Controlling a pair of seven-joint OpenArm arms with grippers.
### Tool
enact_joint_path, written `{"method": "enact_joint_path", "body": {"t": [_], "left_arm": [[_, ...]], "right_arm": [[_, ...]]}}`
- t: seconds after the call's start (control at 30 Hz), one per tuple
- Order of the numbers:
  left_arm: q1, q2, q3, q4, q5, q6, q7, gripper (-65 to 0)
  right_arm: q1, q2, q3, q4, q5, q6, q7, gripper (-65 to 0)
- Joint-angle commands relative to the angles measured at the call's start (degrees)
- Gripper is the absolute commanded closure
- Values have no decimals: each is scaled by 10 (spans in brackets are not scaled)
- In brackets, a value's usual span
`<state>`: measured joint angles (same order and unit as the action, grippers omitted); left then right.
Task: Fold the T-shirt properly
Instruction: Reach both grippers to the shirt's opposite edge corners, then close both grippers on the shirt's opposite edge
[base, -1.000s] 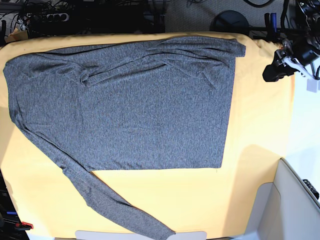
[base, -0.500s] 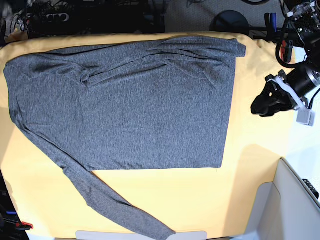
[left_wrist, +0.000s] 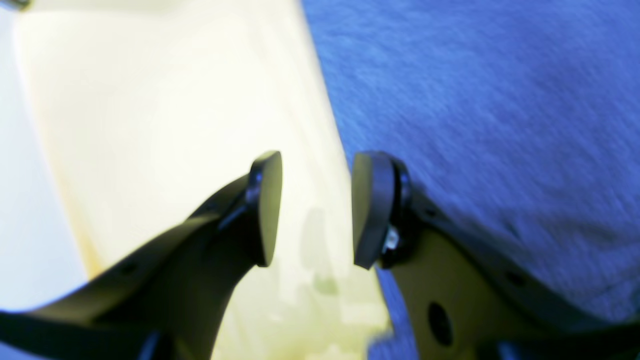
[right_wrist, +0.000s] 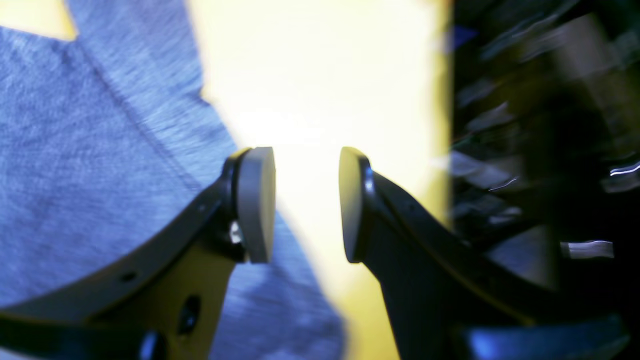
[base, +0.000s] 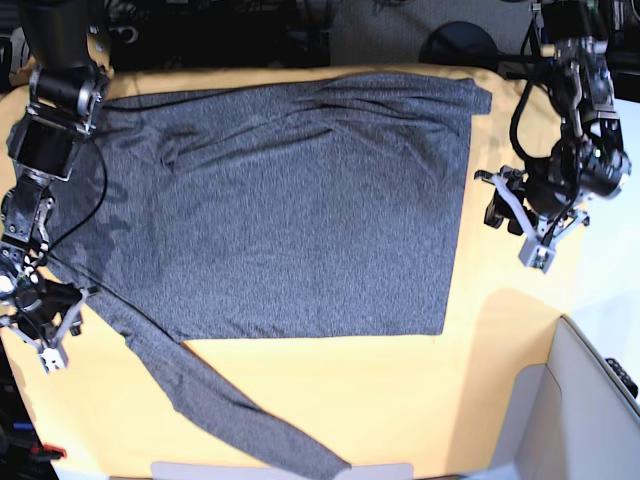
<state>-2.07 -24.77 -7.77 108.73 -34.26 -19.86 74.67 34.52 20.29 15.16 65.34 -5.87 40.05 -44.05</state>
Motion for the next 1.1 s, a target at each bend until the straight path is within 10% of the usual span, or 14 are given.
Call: {"method": "enact_joint_path", "body": {"t": [0.0,0.23,0.73,1.07], "left_arm": [[-27,-11,8,-49,12,-7,-18,-231],[-148,-8,28,-267,12,-26,-80,-228],[-447,52,29,-714,9,-30,-200,-406],[-473,88,27,-820,9,19,-294,-407]], "right_arm": [[50,4,0,-41,12,-1,30,-215],[168,-10,-2,-329,11,-1,183,-215],[220,-64,-1,-371,-90,-1,187,-215],[193,-74,1,-367,-91,-1,186,-215]]}}
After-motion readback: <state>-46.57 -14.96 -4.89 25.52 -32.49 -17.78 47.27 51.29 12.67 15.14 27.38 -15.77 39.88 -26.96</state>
